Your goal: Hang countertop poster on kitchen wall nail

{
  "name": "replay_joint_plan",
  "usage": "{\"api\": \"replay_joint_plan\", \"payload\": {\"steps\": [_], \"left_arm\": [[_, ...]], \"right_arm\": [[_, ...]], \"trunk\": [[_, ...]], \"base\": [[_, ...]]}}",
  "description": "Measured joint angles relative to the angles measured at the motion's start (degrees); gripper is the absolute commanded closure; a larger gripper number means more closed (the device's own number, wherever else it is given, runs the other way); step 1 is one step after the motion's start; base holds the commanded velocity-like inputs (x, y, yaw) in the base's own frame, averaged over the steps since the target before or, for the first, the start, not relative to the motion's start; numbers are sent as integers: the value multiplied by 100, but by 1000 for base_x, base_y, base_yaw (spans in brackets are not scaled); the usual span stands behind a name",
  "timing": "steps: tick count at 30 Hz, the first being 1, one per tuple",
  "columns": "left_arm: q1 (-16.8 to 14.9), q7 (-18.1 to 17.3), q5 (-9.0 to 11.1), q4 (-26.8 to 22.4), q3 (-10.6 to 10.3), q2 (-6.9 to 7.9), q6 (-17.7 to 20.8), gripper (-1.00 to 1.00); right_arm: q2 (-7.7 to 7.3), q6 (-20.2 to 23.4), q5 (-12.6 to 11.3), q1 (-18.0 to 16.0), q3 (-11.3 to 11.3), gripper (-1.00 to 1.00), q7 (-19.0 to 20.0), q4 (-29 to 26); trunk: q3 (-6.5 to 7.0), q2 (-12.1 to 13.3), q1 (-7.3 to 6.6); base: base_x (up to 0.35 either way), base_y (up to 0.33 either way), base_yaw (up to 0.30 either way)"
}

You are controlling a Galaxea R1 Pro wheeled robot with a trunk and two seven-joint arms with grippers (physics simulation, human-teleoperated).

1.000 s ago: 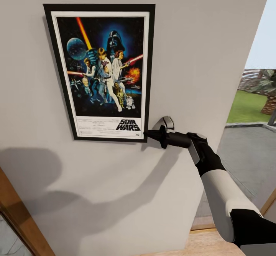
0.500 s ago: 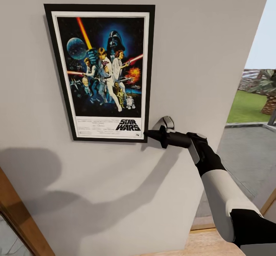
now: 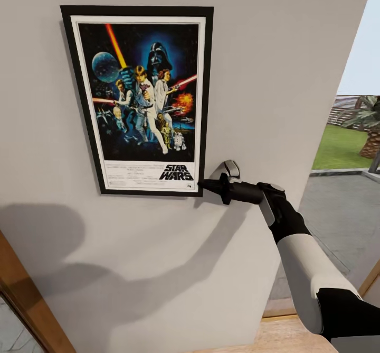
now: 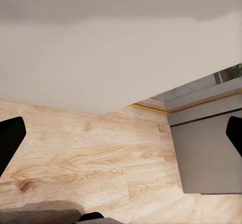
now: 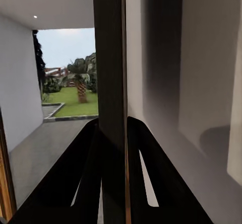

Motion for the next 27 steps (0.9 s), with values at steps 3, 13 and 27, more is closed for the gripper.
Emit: {"api": "replay_joint_plan", "payload": {"steps": [3,13,27], "left_arm": [[0,0,0,0,0,0,1,-100],[-2,0,0,1,15,-26,-5,-100],[-3,1,-1,2,14,-26,-4,-100]], "right_arm": [[0,0,0,0,0,100,0,0],[2,-169,5,-2,13,100,-17,3],[3,-343,6,-4,10,100,-79,5]], "trunk": [[0,0,0],[-1,7,2],[0,7,3]], "base": [[0,0,0],[0,0,0],[0,0,0]]}}
